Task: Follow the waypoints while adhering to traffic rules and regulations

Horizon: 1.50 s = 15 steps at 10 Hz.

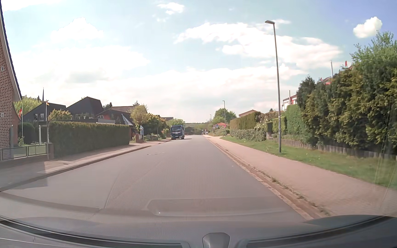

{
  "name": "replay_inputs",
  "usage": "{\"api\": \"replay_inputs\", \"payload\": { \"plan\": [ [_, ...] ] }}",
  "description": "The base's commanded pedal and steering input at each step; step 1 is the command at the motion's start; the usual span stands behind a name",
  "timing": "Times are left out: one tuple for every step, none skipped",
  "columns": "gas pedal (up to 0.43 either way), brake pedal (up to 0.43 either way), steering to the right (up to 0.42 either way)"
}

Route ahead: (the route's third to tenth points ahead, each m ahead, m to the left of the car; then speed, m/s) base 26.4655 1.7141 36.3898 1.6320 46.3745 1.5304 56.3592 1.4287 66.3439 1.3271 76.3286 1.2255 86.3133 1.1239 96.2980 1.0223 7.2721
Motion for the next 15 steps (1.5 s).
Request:
{"api": "replay_inputs", "payload": {
  "plan": [
    [0.079, 0.0, -0.001],
    [0.079, 0.0, -0.001],
    [0.079, 0.0, 0.001],
    [0.079, 0.0, 0.002],
    [0.079, 0.0, 0.003],
    [0.079, 0.0, 0.004],
    [0.079, 0.0, 0.004],
    [0.079, 0.0, 0.004],
    [0.079, 0.0, 0.004],
    [0.079, 0.0, 0.004],
    [0.079, 0.0, 0.004],
    [0.079, 0.0, 0.004],
    [0.079, 0.0, 0.003],
    [0.079, 0.0, 0.003],
    [0.079, 0.0, 0.001]
  ]
}}
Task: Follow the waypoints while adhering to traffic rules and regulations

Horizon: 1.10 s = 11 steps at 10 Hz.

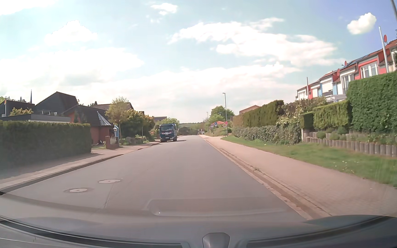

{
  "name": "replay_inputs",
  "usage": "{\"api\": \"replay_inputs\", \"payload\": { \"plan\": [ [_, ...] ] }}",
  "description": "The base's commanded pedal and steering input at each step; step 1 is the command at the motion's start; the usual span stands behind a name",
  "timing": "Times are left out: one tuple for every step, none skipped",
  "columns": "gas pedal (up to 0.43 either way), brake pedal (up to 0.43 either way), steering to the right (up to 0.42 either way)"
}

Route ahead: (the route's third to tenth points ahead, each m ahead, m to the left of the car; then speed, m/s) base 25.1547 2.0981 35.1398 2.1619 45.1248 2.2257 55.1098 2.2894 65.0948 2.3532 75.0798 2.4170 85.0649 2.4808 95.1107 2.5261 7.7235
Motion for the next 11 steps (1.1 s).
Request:
{"api": "replay_inputs", "payload": {
  "plan": [
    [0.079, 0.0, -0.001],
    [0.079, 0.0, -0.005],
    [0.079, 0.0, -0.007],
    [0.079, 0.0, -0.009],
    [0.079, 0.0, -0.009],
    [0.059, 0.0, -0.009],
    [0.047, 0.0, -0.009],
    [0.008, 0.0, -0.009],
    [0.0, 0.0, -0.009],
    [0.0, 0.0, -0.009],
    [0.0, 0.0, -0.009]
  ]
}}
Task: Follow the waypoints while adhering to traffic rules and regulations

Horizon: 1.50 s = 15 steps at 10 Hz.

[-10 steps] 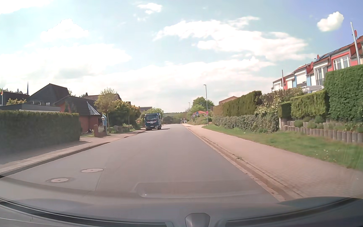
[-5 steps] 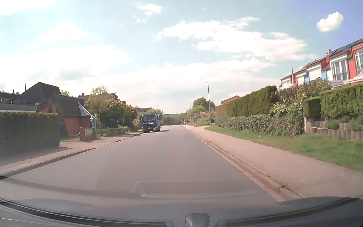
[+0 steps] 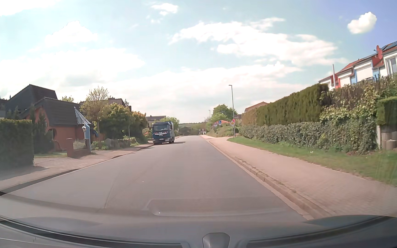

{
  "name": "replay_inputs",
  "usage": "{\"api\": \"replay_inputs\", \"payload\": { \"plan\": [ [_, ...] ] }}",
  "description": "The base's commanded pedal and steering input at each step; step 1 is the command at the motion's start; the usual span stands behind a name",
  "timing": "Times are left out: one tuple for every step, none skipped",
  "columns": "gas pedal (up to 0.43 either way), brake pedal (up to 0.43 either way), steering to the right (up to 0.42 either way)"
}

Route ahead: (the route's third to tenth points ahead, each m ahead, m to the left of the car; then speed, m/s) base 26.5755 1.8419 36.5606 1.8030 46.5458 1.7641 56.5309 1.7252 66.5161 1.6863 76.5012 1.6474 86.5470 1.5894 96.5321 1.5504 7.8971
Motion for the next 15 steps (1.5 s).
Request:
{"api": "replay_inputs", "payload": {
  "plan": [
    [0.008, 0.0, -0.009],
    [0.008, 0.0, -0.009],
    [0.008, 0.0, -0.007],
    [0.008, 0.0, -0.005],
    [0.008, 0.0, -0.004],
    [0.008, 0.0, -0.005],
    [0.008, 0.0, -0.004],
    [0.02, 0.0, -0.005],
    [0.02, 0.0, -0.004],
    [0.02, 0.0, -0.005],
    [0.028, 0.0, -0.005],
    [0.028, 0.0, -0.005],
    [0.028, 0.0, -0.005],
    [0.028, 0.0, -0.005],
    [0.028, 0.0, -0.004]
  ]
}}
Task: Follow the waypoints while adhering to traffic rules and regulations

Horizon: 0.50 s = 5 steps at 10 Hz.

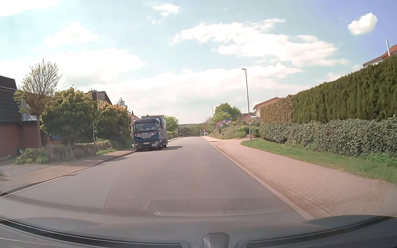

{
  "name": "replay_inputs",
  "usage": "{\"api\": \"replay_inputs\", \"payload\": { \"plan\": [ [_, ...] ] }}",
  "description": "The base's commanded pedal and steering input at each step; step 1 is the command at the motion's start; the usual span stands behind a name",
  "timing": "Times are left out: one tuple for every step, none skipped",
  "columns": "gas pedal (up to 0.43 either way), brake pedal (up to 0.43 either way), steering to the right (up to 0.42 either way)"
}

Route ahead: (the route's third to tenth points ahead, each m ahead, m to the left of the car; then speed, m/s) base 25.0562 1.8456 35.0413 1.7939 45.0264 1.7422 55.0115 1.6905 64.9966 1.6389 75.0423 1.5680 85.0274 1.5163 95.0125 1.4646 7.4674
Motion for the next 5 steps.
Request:
{"api": "replay_inputs", "payload": {
  "plan": [
    [0.028, 0.0, -0.005],
    [0.028, 0.0, -0.005],
    [0.028, 0.0, -0.007],
    [0.028, 0.0, -0.008],
    [0.028, 0.0, -0.009]
  ]
}}
